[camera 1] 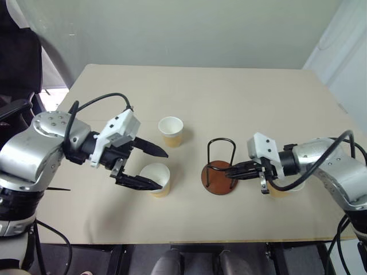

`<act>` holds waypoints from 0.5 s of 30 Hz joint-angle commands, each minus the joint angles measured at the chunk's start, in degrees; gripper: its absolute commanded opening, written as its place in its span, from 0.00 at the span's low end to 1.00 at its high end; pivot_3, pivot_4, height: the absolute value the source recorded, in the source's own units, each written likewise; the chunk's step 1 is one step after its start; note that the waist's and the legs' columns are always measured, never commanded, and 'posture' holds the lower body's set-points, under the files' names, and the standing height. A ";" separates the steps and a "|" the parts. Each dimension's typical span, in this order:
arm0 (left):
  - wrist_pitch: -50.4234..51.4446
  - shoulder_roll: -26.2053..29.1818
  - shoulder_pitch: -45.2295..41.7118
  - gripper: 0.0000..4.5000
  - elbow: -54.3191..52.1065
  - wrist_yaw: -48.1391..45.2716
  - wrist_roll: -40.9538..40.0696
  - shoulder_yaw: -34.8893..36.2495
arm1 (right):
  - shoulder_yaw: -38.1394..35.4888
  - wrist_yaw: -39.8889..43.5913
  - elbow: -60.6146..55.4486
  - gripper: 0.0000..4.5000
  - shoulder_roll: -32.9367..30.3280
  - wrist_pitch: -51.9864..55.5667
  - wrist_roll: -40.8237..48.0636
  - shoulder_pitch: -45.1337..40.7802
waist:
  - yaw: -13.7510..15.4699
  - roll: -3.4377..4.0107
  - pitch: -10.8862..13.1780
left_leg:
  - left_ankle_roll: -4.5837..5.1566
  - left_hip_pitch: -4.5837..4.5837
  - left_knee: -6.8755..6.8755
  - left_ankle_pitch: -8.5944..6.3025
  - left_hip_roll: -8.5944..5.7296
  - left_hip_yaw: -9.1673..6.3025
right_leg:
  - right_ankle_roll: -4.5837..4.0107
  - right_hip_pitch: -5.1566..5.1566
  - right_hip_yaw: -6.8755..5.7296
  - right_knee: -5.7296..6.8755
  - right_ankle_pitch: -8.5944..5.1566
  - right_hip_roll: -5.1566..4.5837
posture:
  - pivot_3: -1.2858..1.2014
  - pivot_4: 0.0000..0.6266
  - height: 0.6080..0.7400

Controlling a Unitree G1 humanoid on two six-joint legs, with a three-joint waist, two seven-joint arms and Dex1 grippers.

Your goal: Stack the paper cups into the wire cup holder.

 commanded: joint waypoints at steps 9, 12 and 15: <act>0.52 0.41 -0.15 1.00 -1.71 1.57 -1.01 0.85 | 0.27 1.28 3.70 0.80 -0.47 -6.82 -4.35 0.60 | 0.00 0.00 0.00 | 0.00 0.00 0.01 0.00 0.00 0.00 | 0.00 0.00 0.00 0.02 0.00 0.00 | 0.52 0.24 1.00; 1.99 -0.35 -1.12 1.00 -3.11 2.82 -1.74 0.39 | -0.62 1.31 3.77 1.00 -0.78 -7.97 -4.78 1.11 | 0.00 0.00 0.00 | 0.00 0.00 0.01 0.00 0.00 0.00 | 0.00 0.00 0.00 0.02 0.00 0.00 | 0.52 0.24 1.00; 3.22 -1.18 -1.89 1.00 -4.27 3.93 -2.29 -0.10 | -2.38 1.15 2.20 1.00 -1.46 -7.60 -3.75 1.70 | 0.04 0.00 0.00 | 0.00 -0.01 0.02 0.00 0.00 0.01 | 0.00 0.02 -0.01 0.00 0.00 0.00 | 0.52 0.24 1.00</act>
